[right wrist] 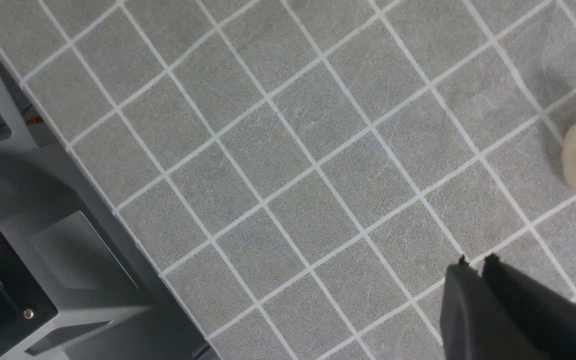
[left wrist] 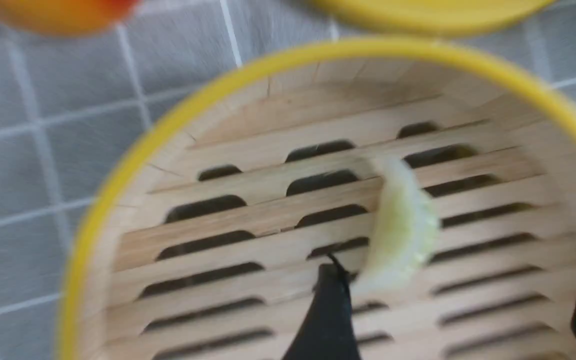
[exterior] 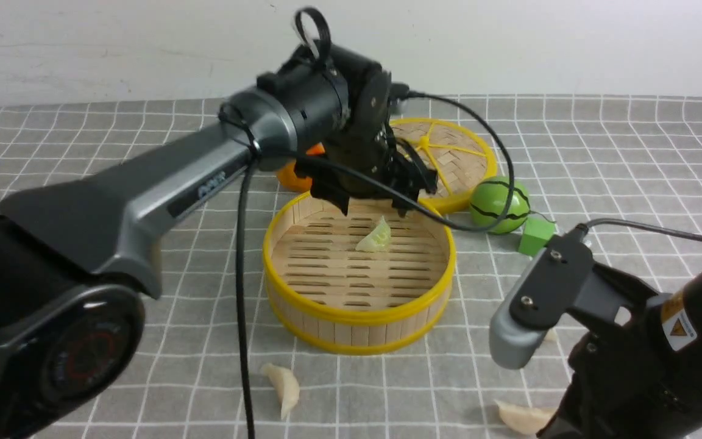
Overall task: Put the dumplings into the steamer on the table with the grey tablecloth.
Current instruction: 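Reach for and grasp a dumpling on the table with the left gripper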
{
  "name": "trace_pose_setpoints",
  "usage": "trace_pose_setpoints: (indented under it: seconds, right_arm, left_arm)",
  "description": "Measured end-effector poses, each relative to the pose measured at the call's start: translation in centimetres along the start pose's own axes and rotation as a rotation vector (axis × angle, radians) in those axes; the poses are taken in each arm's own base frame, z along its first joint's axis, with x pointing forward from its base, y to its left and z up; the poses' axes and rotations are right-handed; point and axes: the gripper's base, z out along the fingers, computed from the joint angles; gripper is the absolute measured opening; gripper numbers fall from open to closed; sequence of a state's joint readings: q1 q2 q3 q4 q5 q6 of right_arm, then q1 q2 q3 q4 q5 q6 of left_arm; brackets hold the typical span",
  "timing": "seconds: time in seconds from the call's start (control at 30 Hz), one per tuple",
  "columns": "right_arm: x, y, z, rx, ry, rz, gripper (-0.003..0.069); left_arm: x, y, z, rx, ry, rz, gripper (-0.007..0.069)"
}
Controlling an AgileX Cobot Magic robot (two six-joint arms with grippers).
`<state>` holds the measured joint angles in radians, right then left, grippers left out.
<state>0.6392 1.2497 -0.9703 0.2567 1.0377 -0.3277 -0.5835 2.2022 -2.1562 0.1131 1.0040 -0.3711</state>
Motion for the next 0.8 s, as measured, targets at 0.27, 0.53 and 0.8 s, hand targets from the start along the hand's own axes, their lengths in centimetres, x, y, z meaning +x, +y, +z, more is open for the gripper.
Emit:
trace_pose_setpoints:
  seconds: [0.27,0.53,0.8]
  right_arm:
    - [0.0,0.0,0.0,0.000,0.000,0.000,0.0042]
    - [-0.2,0.0,0.0,0.003,-0.027,0.003,0.0052]
    - [-0.3,0.0,0.0,-0.004,-0.038,0.010,0.0053]
  left_arm:
    - [-0.7,2.0,-16.3,-0.033,-0.123,0.041,0.0535]
    - [4.6,4.7,-21.3,-0.102,-0.060,0.026,0.0479]
    - [13.7,5.6,-11.8,-0.093,0.219,-0.109,0.0465]
